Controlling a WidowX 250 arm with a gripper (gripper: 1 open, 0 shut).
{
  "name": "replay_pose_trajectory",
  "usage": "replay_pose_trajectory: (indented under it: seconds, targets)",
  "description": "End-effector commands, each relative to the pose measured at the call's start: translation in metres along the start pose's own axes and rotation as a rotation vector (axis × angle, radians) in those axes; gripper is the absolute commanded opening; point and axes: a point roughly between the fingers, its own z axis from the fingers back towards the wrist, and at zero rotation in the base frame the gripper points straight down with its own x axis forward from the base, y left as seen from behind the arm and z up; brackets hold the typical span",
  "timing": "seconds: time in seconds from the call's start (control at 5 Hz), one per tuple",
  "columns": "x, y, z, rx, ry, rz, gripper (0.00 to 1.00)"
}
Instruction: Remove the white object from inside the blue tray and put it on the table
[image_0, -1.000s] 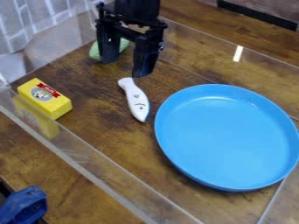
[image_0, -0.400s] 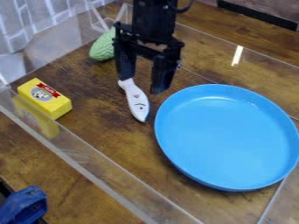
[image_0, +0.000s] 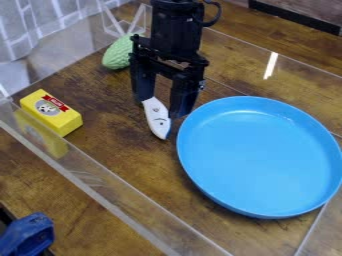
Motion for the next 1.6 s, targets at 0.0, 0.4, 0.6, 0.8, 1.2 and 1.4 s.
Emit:
replay_pose_trajectory:
  seconds: [0.0,0.4,0.6,0.8,1.2,1.4]
  targets:
    - [-0.008,0.007,0.036,0.021,-0.086,0.001,1.00]
    - [-0.010,0.000,0.052,0.003,-0.098,0.013,1.00]
    - [-0.001,-0.013,0.051,-0.004,-0.102,0.030,1.00]
    - [-0.006,-0.023,0.047,-0.008,-0.083,0.000,1.00]
    - [-0.021,-0.038,0.042,0.001,-0.050,-0.001,1.00]
    - [-0.029,-0.048,0.051,0.006,-0.050,0.003,1.00]
